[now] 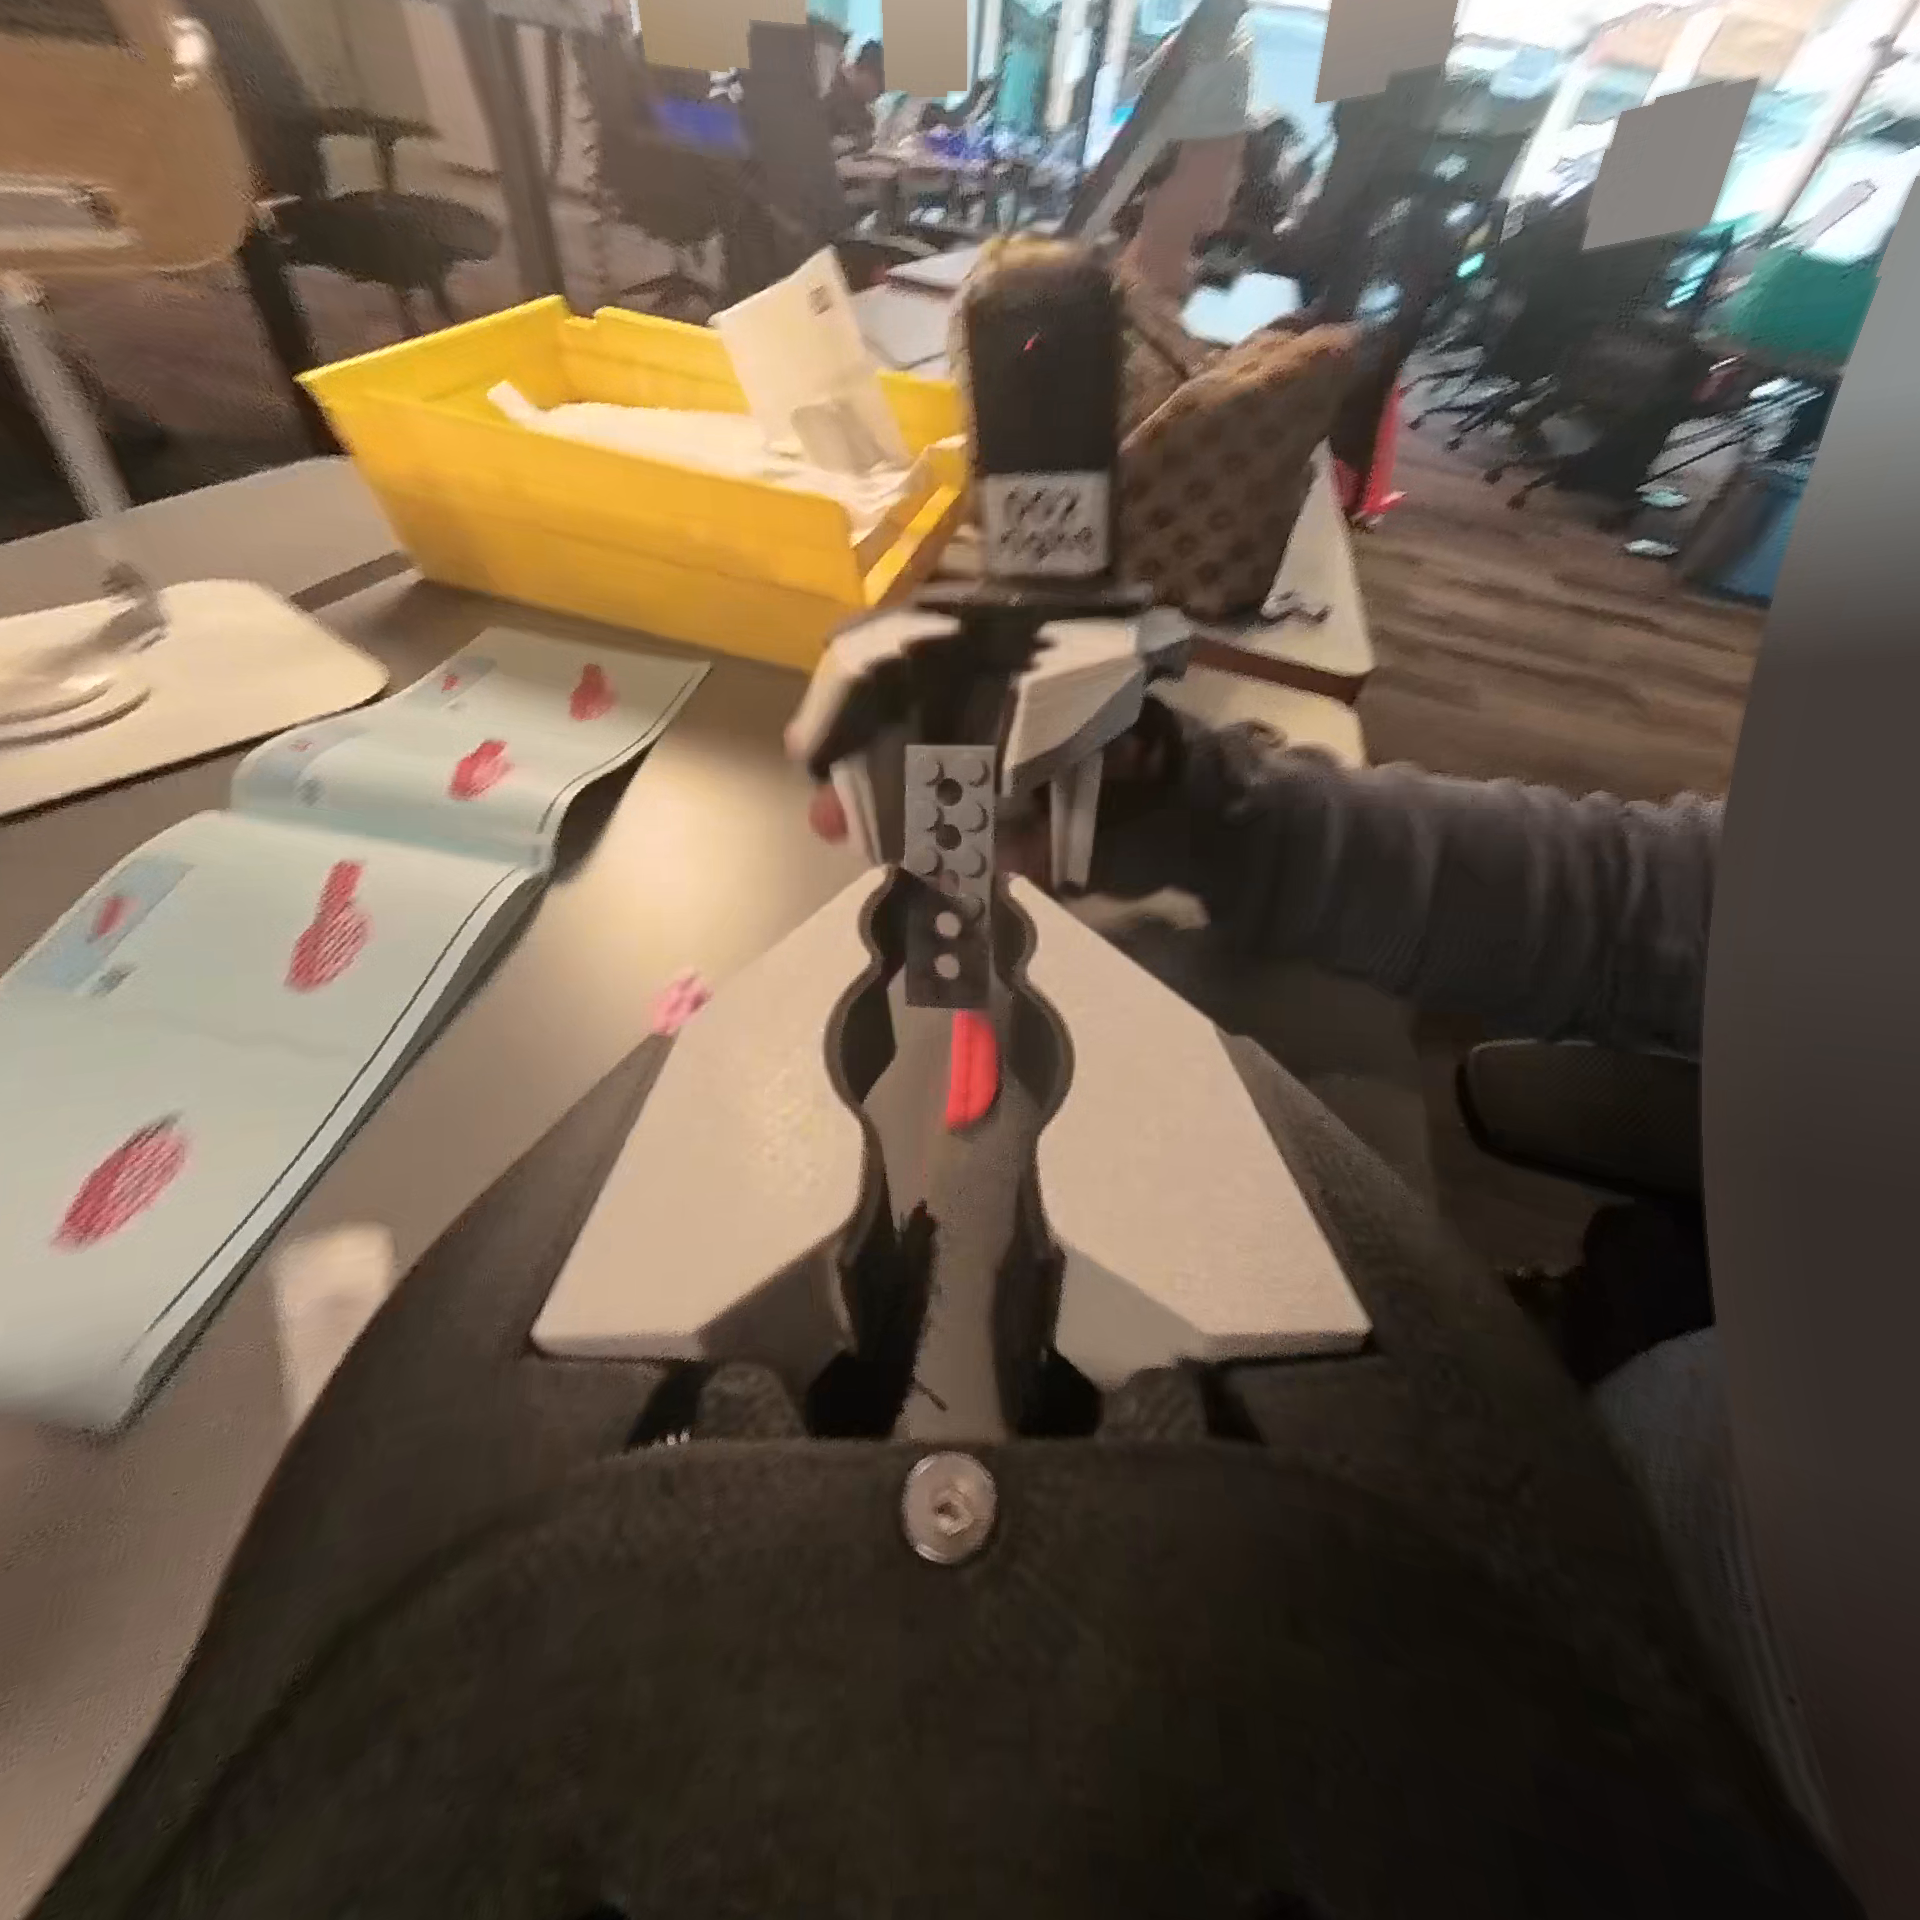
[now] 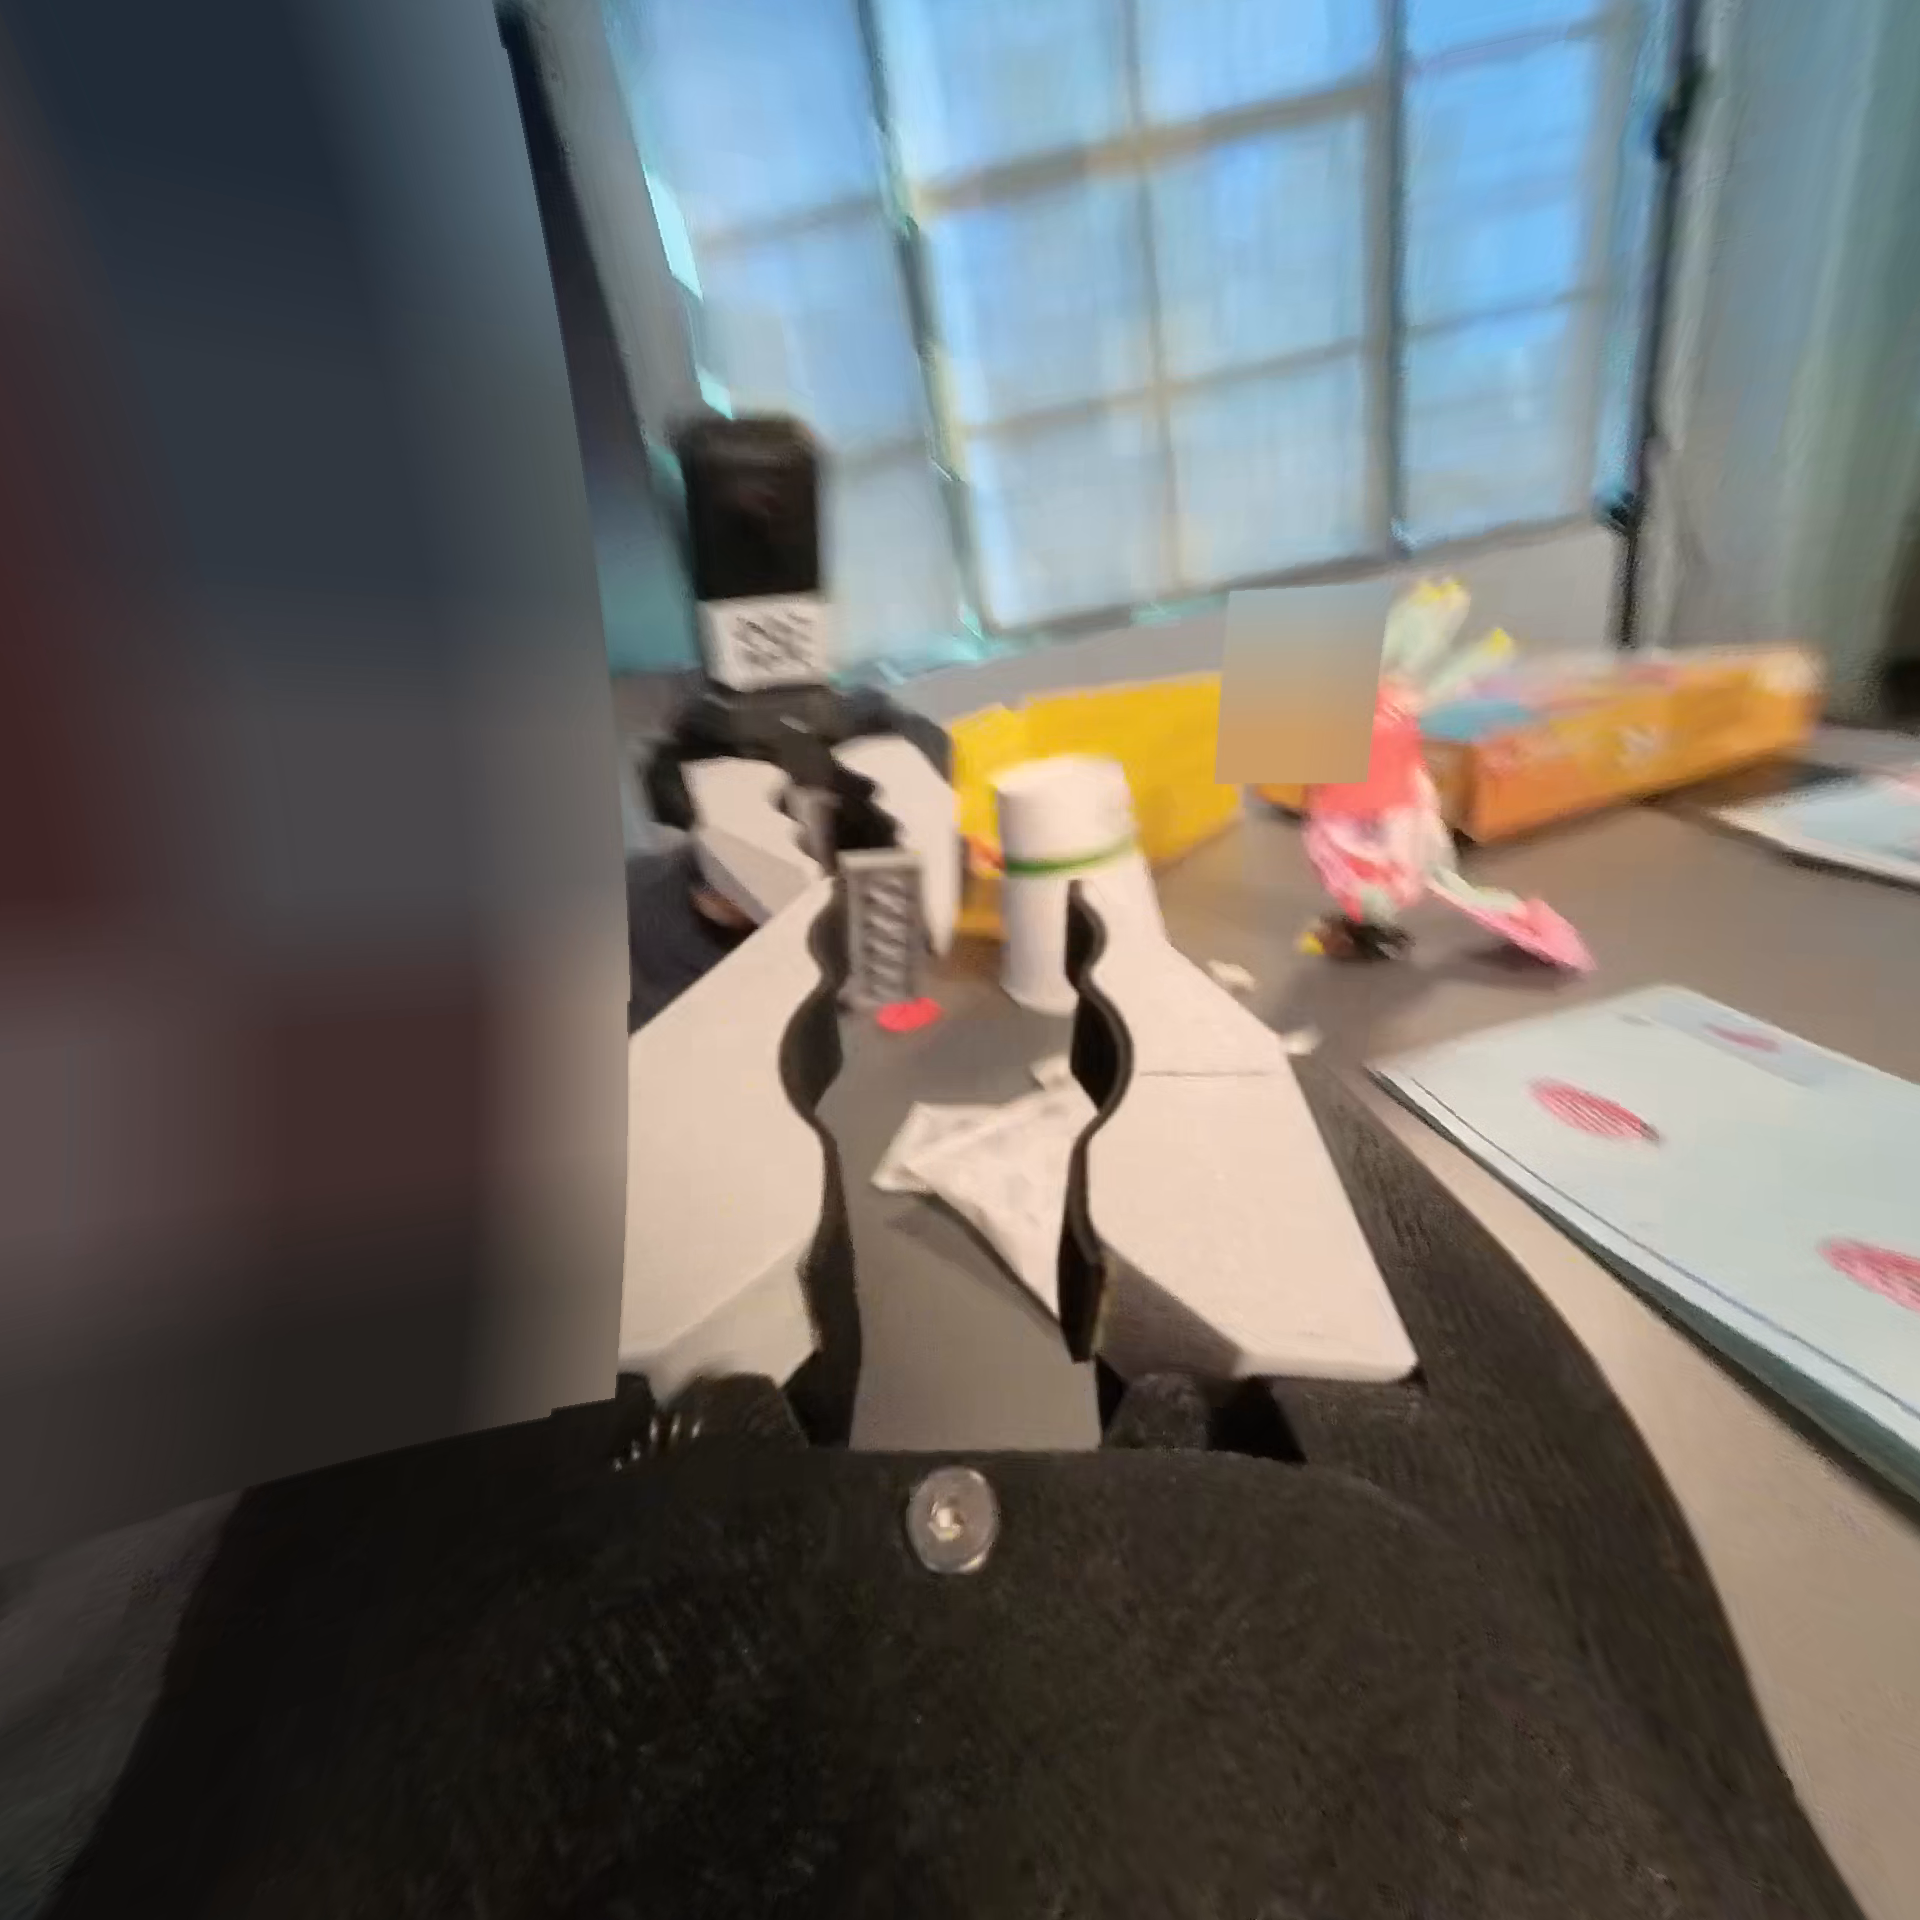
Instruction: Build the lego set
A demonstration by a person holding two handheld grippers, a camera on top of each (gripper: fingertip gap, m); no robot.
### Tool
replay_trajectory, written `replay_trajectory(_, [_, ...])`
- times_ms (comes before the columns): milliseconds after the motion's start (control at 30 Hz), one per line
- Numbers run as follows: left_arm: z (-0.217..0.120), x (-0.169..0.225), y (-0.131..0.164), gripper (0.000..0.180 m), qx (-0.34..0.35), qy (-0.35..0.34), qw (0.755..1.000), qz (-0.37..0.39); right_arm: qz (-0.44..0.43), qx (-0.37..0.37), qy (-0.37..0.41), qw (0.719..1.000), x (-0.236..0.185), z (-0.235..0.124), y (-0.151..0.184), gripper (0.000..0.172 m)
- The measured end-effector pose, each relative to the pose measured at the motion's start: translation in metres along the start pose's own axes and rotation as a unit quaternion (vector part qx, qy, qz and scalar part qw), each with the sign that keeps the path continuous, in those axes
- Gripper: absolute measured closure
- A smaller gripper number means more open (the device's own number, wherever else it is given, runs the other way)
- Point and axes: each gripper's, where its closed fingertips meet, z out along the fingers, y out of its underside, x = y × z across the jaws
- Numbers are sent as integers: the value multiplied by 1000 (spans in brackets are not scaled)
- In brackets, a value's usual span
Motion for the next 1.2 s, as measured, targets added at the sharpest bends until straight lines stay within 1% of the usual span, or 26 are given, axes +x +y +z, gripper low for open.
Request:
replay_trajectory(33, [-17, -2, 6, 166, -11, -26, 1000, 6, -11, -41, 48, 998, 6, 4, 8, 126])
replay_trajectory(67, [-35, -5, 14, 167, -24, -59, 998, 13, -26, -84, 95, 992, 8, 8, 16, 125])
replay_trajectory(100, [-56, -9, 23, 166, -43, -101, 994, 19, -42, -129, 129, 982, 3, 12, 26, 129])
replay_trajectory(133, [-78, -13, 33, 166, -66, -143, 987, 26, -53, -172, 139, 974, -10, 19, 39, 137])
replay_trajectory(167, [-99, -15, 44, 166, -89, -180, 979, 33, -54, -211, 137, 966, -28, 29, 55, 143])
replay_trajectory(267, [-155, -11, 76, 166, -141, -254, 956, 24, -41, -329, 75, 940, -93, 61, 122, 144])
replay_trajectory(333, [-181, -5, 93, 166, -163, -284, 945, 16, -61, -391, 74, 916, -113, 71, 156, 148])
replay_trajectory(433, [-206, 5, 105, 166, -178, -322, 930, 21, -47, -445, 87, 890, -127, 80, 187, 148])
replay_trajectory(467, [-213, 7, 107, 166, -182, -334, 924, 26, -35, -451, 97, 887, -128, 82, 192, 148])
replay_trajectory(567, [-227, 13, 114, 166, -196, -359, 912, 31, 14, -439, 126, 890, -132, 92, 195, 150])
replay_trajectory(633, [-231, 16, 116, 166, -202, -366, 908, 34, 17, -437, 156, 886, -127, 94, 195, 150])
replay_trajectory(733, [-233, 17, 117, 166, -208, -372, 904, 39, -13, -447, 200, 872, -117, 95, 195, 155])
replay_trajectory(800, [-230, 18, 116, 166, -208, -367, 906, 38, -38, -458, 213, 862, -113, 93, 195, 165])
replay_trajectory(900, [-217, 22, 116, 166, -210, -343, 915, 38, -62, -470, 205, 856, -111, 92, 194, 166])
replay_trajectory(967, [-198, 27, 116, 166, -219, -305, 926, 38, -85, -464, 204, 858, -107, 86, 189, 166])
replay_trajectory(1067, [-160, 33, 126, 166, -263, -231, 936, 47, -168, -441, 214, 855, -95, 64, 167, 166])
replay_trajectory(1133, [-130, 37, 134, 166, -294, -174, 938, 61, -233, -428, 231, 842, -85, 45, 148, 166])
replay_trajectory(1167, [-116, 39, 136, 166, -307, -147, 938, 68, -272, -423, 227, 834, -83, 37, 140, 166])
replay_trajectory(1200, [-103, 42, 139, 165, -319, -120, 937, 72, -320, -417, 233, 818, -78, 29, 131, 166])
